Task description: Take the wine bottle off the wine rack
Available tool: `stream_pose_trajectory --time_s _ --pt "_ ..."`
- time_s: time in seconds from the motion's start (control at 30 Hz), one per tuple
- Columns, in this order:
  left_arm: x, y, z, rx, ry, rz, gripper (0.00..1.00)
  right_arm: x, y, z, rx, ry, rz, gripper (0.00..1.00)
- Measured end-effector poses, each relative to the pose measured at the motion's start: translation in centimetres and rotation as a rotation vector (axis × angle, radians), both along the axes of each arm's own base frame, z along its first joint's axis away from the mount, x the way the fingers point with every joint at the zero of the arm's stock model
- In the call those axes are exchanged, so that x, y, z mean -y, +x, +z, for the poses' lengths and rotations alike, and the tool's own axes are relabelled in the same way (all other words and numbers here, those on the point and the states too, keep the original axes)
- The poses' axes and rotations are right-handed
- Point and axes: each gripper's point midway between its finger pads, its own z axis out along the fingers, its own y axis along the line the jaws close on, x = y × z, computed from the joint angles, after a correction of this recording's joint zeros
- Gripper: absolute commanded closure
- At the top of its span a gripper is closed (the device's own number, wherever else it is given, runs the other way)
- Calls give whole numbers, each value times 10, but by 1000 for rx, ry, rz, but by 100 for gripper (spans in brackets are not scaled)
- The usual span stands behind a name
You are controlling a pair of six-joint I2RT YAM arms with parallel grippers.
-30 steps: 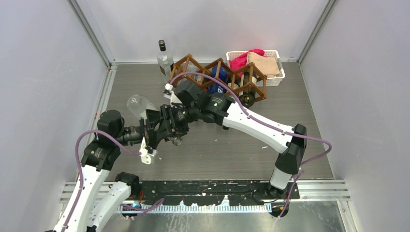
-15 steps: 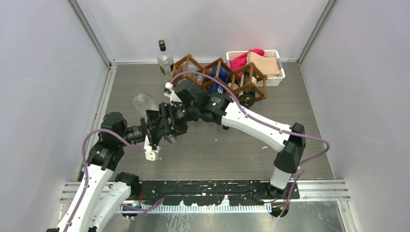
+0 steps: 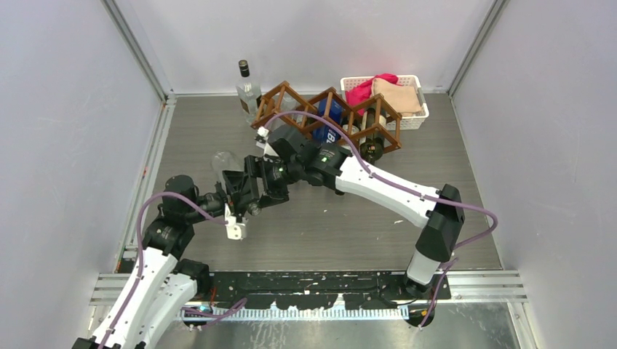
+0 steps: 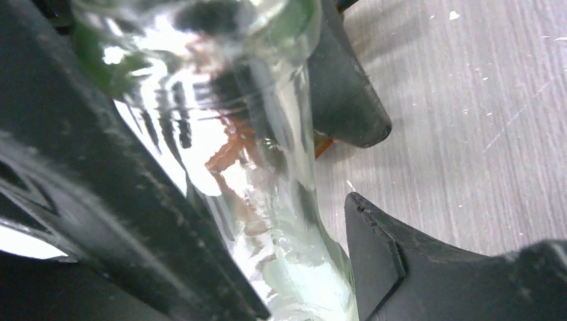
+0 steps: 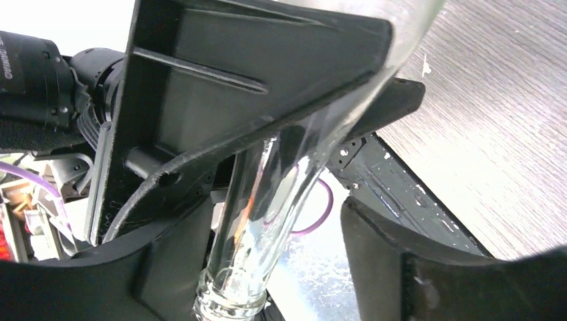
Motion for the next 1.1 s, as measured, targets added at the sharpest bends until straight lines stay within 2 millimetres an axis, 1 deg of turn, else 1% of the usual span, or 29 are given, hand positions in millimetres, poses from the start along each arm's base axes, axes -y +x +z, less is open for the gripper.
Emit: stream_pose_trajectory --time_s 0.03,0.07,0.13,0.2,0.23,0.27,0.33,0.4,0.47,0.57,0.63,0.7,0.83,0.93,1.07,1.1 --pt "-1 1 2 3 -7 10 100 3 2 -1 6 -12 -11 13" --pt "-2 3 4 9 -13 22 100 5 4 -1 13 -16 -19 10" --pt "-3 7 9 16 -27 46 100 9 8 5 34 -12 -38 6" --pt "-6 13 12 17 -45 81 100 15 12 15 60 4 -57 1" --pt "-8 17 13 13 -54 101 100 18 13 21 68 14 -66 0" --pt "-9 20 12 3 -57 118 100 19 15 30 86 41 -75 0" --pt "-9 27 5 -39 -63 147 100 24 19 48 121 84 -94 0" --pt "-10 34 -4 -100 -71 177 100 33 23 65 153 114 -124 0" --pt "-12 41 -15 -170 -74 220 100 43 29 77 184 134 -157 0" --pt "-19 57 -31 -290 -84 321 100 61 42 94 232 149 -229 0" --pt "-24 69 -31 -350 -99 389 100 73 51 102 257 151 -277 0" --pt "-29 83 -25 -394 -126 452 100 82 59 105 273 144 -322 1" --pt "-48 118 8 -439 -227 587 100 92 69 103 291 120 -378 7" --pt "-70 147 34 -459 -324 692 100 101 73 97 299 93 -413 9" --pt "-98 183 53 -498 -428 810 100 115 75 90 314 47 -456 9" --pt "-107 198 57 -518 -464 848 100 118 77 90 324 37 -469 9"
